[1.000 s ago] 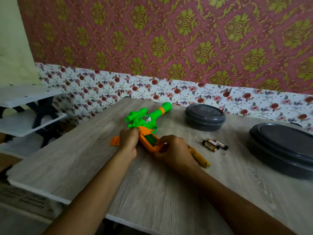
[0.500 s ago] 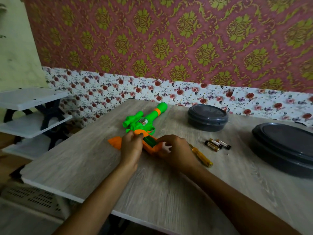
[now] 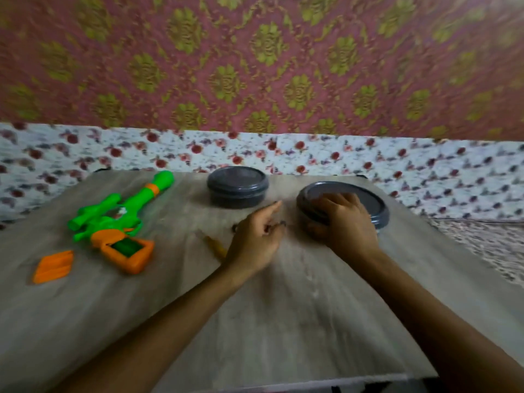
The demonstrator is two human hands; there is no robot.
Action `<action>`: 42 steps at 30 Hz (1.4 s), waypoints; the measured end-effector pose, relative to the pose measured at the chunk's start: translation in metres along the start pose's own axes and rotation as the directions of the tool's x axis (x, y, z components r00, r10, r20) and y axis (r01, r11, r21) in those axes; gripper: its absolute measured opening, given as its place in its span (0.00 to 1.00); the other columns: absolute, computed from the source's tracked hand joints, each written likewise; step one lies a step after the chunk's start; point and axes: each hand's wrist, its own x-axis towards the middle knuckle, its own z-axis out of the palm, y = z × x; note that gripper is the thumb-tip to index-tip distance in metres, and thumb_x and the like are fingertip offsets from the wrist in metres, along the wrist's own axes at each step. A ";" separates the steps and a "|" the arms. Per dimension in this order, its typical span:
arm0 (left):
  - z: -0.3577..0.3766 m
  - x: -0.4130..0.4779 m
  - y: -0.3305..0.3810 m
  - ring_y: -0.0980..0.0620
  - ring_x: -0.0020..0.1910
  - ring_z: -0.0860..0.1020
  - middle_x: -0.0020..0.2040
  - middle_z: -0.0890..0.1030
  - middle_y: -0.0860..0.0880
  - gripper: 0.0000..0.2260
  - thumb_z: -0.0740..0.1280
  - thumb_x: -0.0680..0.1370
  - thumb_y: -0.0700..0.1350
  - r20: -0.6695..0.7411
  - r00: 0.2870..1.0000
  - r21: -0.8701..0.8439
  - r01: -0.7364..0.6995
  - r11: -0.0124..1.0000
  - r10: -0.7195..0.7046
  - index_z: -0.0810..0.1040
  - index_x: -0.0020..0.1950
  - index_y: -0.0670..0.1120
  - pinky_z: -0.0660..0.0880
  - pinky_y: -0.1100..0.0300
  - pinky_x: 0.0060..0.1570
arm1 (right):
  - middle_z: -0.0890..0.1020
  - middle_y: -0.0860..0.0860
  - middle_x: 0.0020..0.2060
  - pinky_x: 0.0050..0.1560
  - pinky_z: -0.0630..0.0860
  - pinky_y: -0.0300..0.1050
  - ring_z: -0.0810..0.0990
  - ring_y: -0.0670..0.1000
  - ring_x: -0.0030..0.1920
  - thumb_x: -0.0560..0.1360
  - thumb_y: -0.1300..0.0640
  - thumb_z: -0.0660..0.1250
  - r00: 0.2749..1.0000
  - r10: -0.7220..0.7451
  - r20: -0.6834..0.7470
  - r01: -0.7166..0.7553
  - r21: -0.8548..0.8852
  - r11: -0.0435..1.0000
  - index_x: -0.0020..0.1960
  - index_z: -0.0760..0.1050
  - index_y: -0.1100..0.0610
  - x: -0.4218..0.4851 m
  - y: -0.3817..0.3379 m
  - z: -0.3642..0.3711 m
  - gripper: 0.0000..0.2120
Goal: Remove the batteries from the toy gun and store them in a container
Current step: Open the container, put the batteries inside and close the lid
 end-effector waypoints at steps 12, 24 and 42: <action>0.065 0.048 0.010 0.46 0.67 0.71 0.69 0.72 0.45 0.19 0.59 0.81 0.44 0.042 0.992 0.196 0.107 0.975 -0.117 0.67 0.71 0.44 0.69 0.58 0.61 | 0.74 0.47 0.57 0.57 0.71 0.43 0.73 0.50 0.57 0.69 0.52 0.71 0.983 -0.131 0.127 0.133 -0.006 0.991 0.61 0.73 0.46 -0.035 0.070 -0.023 0.21; 0.039 0.102 0.013 0.50 0.42 0.76 0.44 0.79 0.44 0.18 0.69 0.74 0.53 0.427 0.837 0.440 0.138 0.887 -0.342 0.81 0.53 0.38 0.72 0.60 0.41 | 0.78 0.48 0.54 0.53 0.72 0.37 0.75 0.45 0.51 0.71 0.46 0.68 0.961 -0.157 0.227 0.095 0.260 0.961 0.57 0.76 0.50 -0.016 0.059 -0.056 0.17; 0.048 0.131 0.039 0.51 0.51 0.75 0.46 0.79 0.49 0.19 0.72 0.71 0.50 0.558 0.666 0.598 0.090 0.796 -0.495 0.80 0.57 0.40 0.74 0.62 0.43 | 0.76 0.54 0.61 0.63 0.72 0.50 0.76 0.54 0.59 0.65 0.41 0.73 0.681 0.067 0.730 -0.251 0.147 0.957 0.66 0.69 0.56 0.046 0.062 -0.030 0.35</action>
